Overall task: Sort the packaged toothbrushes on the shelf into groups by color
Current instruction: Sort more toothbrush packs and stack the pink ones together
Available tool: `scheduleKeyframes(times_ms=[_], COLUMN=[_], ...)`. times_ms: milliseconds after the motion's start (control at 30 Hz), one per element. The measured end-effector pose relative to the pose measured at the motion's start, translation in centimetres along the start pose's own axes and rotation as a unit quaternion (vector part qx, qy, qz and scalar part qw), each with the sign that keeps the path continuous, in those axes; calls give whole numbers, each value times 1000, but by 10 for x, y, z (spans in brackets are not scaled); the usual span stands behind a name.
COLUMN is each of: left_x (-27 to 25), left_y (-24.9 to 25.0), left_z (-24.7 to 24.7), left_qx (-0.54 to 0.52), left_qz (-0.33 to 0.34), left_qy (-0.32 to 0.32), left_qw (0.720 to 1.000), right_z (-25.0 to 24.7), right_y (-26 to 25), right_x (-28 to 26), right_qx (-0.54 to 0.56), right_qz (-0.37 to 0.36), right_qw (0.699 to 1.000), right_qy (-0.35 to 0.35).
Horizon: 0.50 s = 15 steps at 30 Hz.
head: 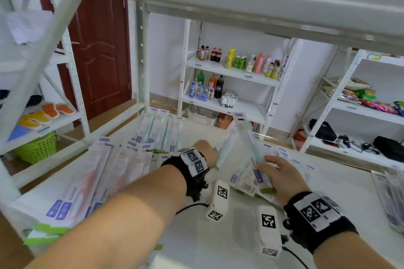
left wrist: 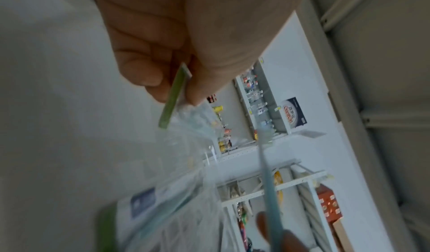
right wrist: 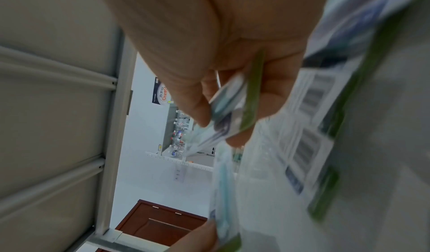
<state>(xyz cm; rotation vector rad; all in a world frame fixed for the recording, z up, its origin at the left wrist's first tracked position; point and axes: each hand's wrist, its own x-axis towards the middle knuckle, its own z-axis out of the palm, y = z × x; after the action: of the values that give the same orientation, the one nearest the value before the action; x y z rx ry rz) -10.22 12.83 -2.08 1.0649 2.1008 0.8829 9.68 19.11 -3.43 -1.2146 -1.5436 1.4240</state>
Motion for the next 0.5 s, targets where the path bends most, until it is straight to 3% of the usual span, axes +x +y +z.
scheduleKeyframes(times_ms=[233, 500], left_x=[17, 31], left_y=[-52, -96], left_z=[-79, -129], left_qx=[-135, -167], left_qz=[-49, -73], left_qy=[92, 63], left_qw=[985, 981], right_z=[96, 177], right_y=[-19, -34], right_x=[23, 35], right_qx=[-48, -69], right_qz=[64, 76], right_qw=[996, 988], right_qy=[-50, -113])
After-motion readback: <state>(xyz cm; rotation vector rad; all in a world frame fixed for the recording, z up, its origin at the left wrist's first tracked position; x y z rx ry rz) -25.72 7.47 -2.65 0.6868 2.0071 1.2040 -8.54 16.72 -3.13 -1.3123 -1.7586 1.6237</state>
